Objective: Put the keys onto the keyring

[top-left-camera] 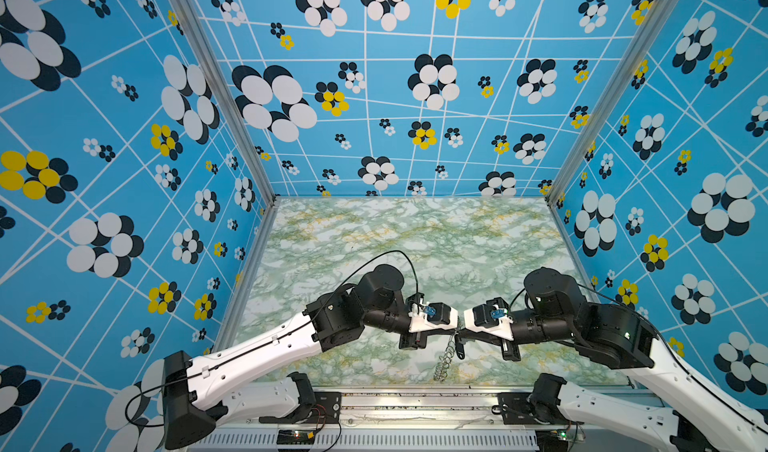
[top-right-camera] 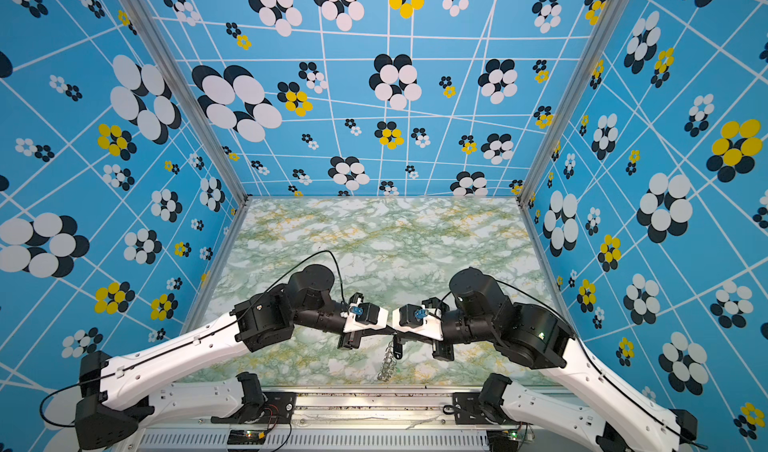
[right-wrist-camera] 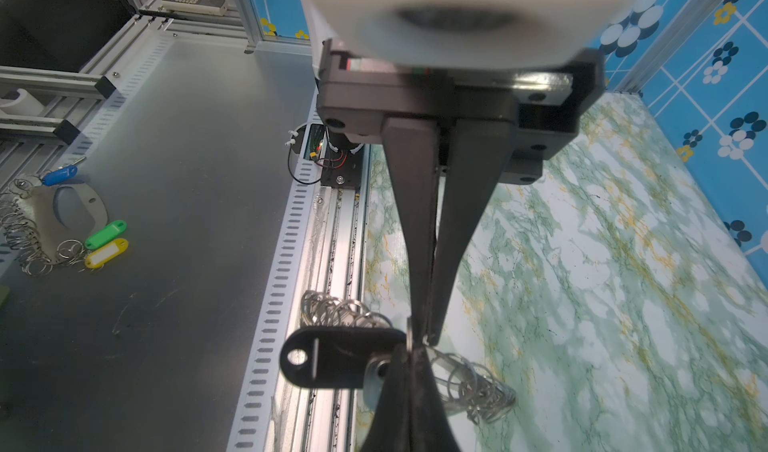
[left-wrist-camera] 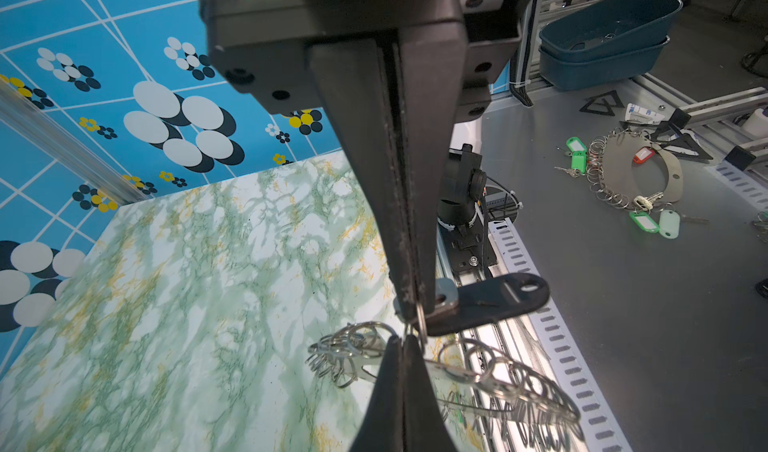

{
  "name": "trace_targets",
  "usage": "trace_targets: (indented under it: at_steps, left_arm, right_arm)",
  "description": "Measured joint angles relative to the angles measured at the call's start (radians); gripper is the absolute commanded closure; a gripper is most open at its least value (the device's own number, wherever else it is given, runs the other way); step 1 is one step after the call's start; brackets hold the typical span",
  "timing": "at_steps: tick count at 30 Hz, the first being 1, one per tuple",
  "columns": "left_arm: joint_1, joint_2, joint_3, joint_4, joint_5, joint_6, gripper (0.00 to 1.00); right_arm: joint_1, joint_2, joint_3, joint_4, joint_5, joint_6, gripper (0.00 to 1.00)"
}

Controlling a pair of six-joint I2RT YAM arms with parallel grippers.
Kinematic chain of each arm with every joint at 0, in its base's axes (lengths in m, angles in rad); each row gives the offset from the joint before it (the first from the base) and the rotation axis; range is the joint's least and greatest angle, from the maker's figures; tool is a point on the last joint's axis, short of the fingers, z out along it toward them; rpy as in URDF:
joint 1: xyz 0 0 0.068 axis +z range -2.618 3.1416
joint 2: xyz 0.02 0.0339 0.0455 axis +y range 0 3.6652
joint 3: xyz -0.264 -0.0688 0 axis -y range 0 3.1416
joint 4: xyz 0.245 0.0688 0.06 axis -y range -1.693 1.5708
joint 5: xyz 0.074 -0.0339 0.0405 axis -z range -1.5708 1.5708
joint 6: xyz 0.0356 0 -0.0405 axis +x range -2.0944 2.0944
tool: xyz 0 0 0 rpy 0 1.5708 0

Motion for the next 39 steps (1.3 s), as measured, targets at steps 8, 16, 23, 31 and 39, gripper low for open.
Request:
trace_targets:
  at_steps: [8, 16, 23, 31, 39]
  left_arm:
    - [0.019, 0.0, 0.0, 0.0, 0.026, -0.026, 1.0]
    - [0.028, 0.0, 0.0, -0.003, 0.031, -0.036, 1.0]
    - [0.033, 0.0, 0.0, -0.013, 0.033, -0.037, 1.0]
    - [0.037, 0.0, 0.0, -0.014, 0.034, -0.041, 1.0]
    - [0.042, 0.0, 0.0, -0.015, 0.037, -0.044, 1.0]
  right_arm:
    - [0.023, 0.006, 0.006, 0.0, 0.037, -0.009, 1.0]
    - [0.049, 0.01, 0.008, 0.0, 0.082, -0.027, 1.0]
    - [0.071, 0.019, 0.013, -0.005, 0.117, -0.032, 1.0]
    - [0.096, 0.021, 0.016, -0.009, 0.155, -0.035, 1.0]
    - [0.117, 0.022, 0.017, -0.011, 0.192, -0.042, 1.0]
